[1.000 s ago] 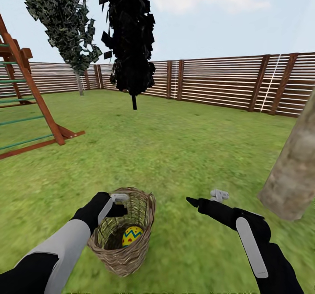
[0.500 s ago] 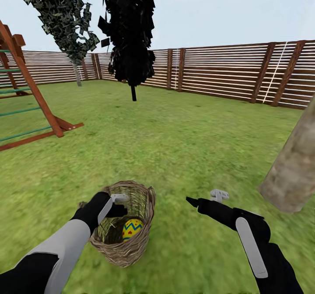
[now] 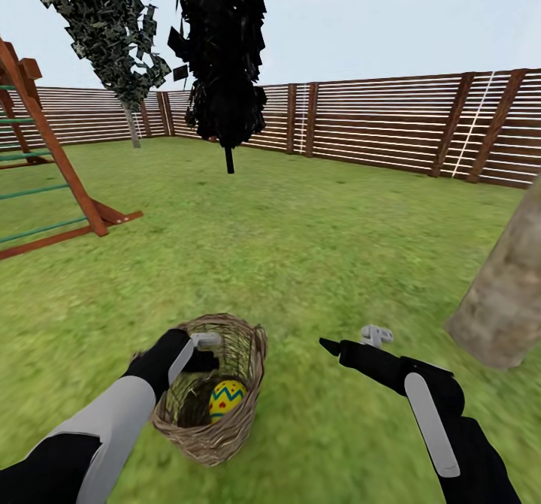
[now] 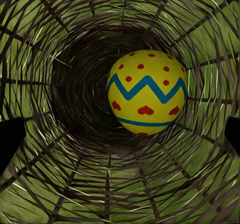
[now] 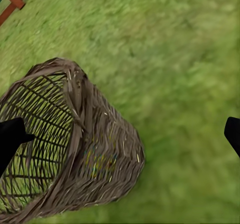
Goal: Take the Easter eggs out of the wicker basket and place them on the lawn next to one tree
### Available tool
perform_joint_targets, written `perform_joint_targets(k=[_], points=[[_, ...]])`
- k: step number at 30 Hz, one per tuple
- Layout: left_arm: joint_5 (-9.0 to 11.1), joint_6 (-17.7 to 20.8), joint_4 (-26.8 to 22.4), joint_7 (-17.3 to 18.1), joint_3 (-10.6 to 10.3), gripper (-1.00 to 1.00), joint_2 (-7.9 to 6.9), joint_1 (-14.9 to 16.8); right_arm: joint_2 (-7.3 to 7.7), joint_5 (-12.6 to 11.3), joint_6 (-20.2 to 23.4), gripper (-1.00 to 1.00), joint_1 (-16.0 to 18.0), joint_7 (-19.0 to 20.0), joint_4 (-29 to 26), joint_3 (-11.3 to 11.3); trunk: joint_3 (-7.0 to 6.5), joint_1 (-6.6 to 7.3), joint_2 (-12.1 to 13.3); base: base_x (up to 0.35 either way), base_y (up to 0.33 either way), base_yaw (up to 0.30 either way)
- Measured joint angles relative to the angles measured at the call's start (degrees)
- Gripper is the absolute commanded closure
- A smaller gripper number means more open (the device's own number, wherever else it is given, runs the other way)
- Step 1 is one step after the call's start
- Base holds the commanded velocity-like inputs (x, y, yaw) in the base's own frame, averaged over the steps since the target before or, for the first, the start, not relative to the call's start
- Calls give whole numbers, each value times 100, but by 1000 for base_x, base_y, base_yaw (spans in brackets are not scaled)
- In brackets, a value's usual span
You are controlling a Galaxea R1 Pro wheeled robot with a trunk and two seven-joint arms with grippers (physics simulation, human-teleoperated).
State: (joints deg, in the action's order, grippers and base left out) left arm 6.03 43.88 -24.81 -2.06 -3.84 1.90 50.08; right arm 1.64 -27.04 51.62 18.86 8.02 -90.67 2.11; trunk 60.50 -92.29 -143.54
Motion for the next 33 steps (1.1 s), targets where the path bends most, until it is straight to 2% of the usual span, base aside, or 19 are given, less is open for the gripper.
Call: perform_joint_targets(k=[33], points=[[14,159,-6,-1,13,-100,9,0,22,4,23,-100,9,-2,0,9,0,-1,0,97,0,0]])
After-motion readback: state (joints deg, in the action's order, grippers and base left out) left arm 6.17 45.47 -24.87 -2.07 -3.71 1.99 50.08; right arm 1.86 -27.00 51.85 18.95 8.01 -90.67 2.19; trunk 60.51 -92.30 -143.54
